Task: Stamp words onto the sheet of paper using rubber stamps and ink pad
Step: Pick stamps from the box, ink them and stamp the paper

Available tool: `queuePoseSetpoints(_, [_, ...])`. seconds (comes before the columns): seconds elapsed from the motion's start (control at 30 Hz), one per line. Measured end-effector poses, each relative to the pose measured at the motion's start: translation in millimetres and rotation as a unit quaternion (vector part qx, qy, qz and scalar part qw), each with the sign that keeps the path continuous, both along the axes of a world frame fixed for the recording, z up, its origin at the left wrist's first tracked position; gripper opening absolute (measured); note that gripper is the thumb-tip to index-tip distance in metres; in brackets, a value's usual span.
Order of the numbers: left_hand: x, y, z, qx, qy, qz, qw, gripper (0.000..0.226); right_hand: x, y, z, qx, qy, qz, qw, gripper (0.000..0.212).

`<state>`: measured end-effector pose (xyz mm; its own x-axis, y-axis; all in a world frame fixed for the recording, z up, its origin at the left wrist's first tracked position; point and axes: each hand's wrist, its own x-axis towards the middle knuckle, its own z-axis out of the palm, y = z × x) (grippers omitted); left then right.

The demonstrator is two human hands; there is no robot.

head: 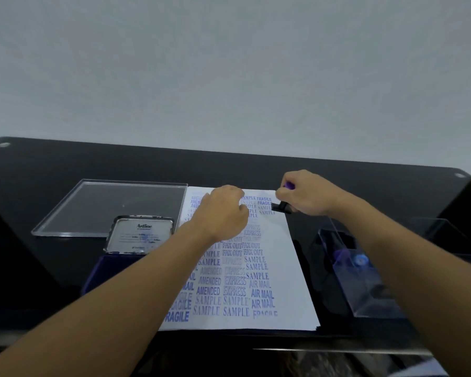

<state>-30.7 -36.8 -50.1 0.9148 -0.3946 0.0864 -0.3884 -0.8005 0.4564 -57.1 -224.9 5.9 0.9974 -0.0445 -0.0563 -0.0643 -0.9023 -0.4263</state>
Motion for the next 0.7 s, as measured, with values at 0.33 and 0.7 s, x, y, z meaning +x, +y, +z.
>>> queuePoseSetpoints(0.33, [13, -10, -25, 0.026, -0.009, -0.015, 1.0, 0.048, 15, 13, -18, -0.032, -0.013, 0.055, 0.998, 0.019])
queuePoseSetpoints(0.7, [15, -13, -31, 0.034, -0.015, -0.013, 0.999, 0.044, 23, 17, -25, -0.066, -0.01, 0.058, 0.996, 0.022])
